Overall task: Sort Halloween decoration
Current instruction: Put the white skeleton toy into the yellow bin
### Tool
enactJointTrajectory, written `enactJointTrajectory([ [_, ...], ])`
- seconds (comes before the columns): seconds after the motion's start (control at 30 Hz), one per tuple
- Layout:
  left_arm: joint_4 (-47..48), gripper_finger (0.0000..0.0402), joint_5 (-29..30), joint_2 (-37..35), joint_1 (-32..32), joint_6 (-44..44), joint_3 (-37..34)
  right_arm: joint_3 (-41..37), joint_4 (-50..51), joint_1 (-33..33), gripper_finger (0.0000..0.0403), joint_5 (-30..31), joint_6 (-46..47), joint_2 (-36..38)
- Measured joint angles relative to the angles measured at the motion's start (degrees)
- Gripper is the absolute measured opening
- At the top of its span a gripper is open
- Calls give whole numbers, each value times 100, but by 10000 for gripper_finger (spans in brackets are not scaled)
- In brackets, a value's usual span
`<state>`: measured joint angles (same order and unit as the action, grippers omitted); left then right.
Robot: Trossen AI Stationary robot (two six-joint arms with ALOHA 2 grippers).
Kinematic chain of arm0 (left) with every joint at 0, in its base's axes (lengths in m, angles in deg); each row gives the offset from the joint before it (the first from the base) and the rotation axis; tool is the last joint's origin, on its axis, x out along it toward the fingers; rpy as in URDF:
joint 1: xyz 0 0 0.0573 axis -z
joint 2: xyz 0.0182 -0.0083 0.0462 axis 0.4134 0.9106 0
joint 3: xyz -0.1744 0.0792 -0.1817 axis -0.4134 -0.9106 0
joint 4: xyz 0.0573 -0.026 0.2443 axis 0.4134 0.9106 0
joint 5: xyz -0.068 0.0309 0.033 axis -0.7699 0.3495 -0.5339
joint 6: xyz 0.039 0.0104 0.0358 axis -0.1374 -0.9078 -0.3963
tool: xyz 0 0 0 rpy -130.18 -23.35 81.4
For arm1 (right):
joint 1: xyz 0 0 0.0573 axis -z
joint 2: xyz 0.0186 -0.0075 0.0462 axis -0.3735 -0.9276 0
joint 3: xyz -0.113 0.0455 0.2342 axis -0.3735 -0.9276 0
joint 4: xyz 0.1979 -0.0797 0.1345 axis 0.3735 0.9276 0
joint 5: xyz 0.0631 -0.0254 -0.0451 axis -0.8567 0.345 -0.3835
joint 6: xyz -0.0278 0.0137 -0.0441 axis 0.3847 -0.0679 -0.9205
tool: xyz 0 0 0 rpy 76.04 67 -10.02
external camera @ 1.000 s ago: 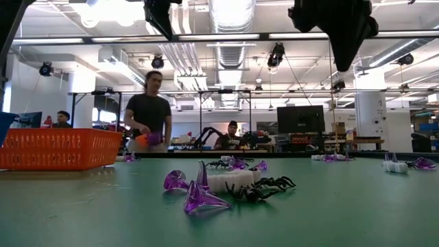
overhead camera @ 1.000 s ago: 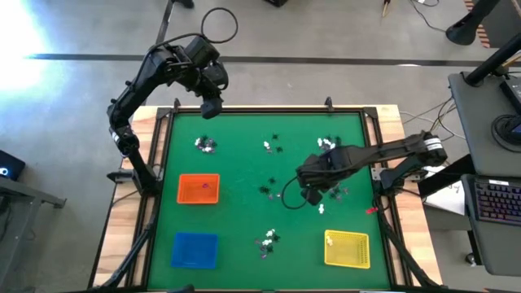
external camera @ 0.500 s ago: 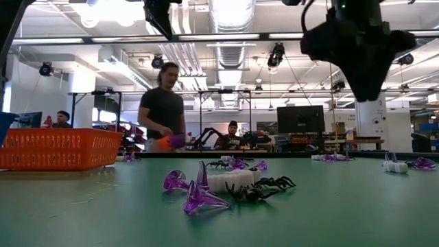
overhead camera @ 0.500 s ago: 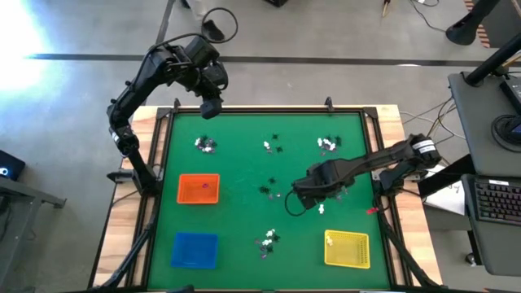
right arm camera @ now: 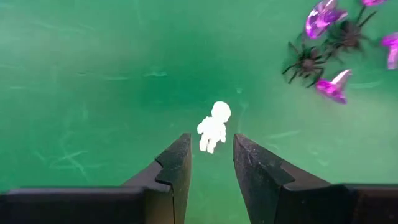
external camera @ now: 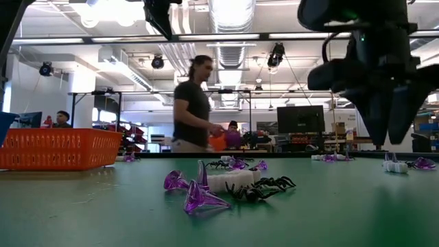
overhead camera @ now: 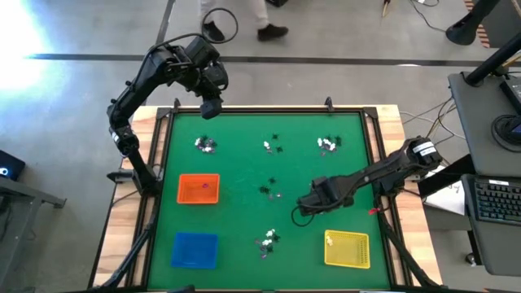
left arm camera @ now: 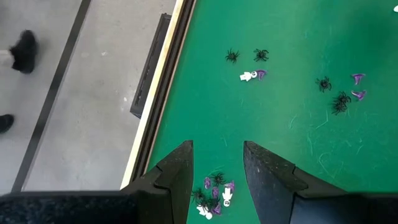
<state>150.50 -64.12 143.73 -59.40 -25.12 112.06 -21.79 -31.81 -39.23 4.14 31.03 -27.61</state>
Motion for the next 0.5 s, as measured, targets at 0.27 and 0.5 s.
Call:
enactJointTrajectory([
  [0.27,0,123,-7,0,0,0,0,-475,-369,4,112,2,276,0],
  [0.5,0,123,-22,0,0,0,0,-723,-1151,7,112,9,293,2],
])
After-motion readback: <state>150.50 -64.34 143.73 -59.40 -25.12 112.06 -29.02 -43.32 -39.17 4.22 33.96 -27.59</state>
